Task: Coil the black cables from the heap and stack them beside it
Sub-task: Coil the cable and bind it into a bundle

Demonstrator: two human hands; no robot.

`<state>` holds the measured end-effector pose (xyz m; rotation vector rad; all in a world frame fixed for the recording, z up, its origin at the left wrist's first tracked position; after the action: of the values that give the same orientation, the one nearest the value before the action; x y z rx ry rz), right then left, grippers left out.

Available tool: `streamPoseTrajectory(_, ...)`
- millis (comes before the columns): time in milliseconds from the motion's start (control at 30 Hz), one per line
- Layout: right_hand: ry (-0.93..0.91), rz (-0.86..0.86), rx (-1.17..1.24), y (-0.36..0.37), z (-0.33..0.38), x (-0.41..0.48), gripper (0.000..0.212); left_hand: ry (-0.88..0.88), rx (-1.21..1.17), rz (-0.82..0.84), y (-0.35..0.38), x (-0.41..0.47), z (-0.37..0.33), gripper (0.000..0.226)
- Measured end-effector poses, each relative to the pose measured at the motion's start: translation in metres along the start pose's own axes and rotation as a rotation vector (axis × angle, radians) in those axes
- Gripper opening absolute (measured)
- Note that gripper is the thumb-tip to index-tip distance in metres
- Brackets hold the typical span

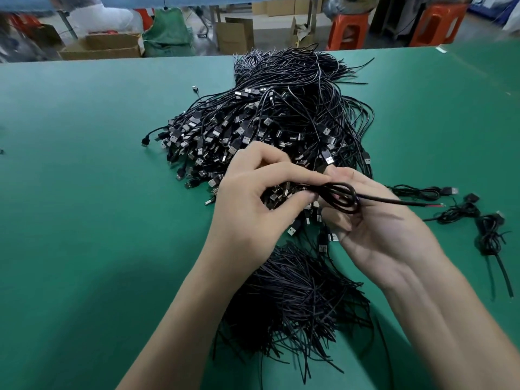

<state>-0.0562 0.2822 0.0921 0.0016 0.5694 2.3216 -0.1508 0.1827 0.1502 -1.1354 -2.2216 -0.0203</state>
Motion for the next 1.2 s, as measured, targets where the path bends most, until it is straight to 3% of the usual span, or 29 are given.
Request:
streamPoseTrajectory(133,-0.11,-0.107,-0.172,-0.009,0.013,-0.003,0.012,-0.186,-0.273,0.092,0.008,-0.003,0.014,0.02)
streamPoseTrajectory(267,-0.228,-0.107,-0.321,-0.006,0.024,-0.01,0.015,-0.285,-0.453,0.069,0.007,-0.004,0.022,0.007)
streamPoseTrajectory(433,-0.247,-0.111,-0.383,-0.006,0.031,-0.012,0.016,-0.429,-0.669,-0.033,0.009,-0.007,0.039,0.058)
streamPoseTrajectory(600,-0.275,-0.093,-0.435,-0.005,0.033,-0.012,0.015,-0.408,-0.589,0.088,0.013,-0.006,0.033,0.034)
streamPoseTrajectory(800,-0.342,-0.081,-0.513,0.002,0.036,-0.015,0.019,-0.29,-0.533,0.029,0.006,-0.003,0.02,0.043)
streamPoseTrajectory(900,-0.227,-0.002,-0.321,0.007,0.027,-0.013,0.013,-0.132,-0.356,-0.022,0.001,-0.001,0.009,0.048)
streamPoseTrajectory(1033,-0.032,0.018,-0.078,0.007,0.01,-0.009,0.012,0.087,-0.101,-0.009,0.003,-0.001,-0.01,0.037)
streamPoseTrajectory(1100,0.02,-0.017,-0.047,0.002,0.004,-0.007,0.017,0.084,-0.063,0.017,0.006,-0.002,-0.009,0.035)
streamPoseTrajectory(1200,0.001,-0.066,-0.103,-0.005,0.006,-0.006,0.016,-0.031,-0.207,0.123,0.014,-0.003,-0.003,0.035)
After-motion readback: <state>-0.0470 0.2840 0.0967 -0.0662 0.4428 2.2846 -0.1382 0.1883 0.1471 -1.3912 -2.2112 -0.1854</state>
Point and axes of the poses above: each hand's wrist, its own x-axis towards the middle knuckle, its own y-axis out of the palm, z = x × y, the point moved 9 cm from there along x, towards the middle knuckle, and after that the axes turned 13 degrees about -x, right-handed, at the moved point
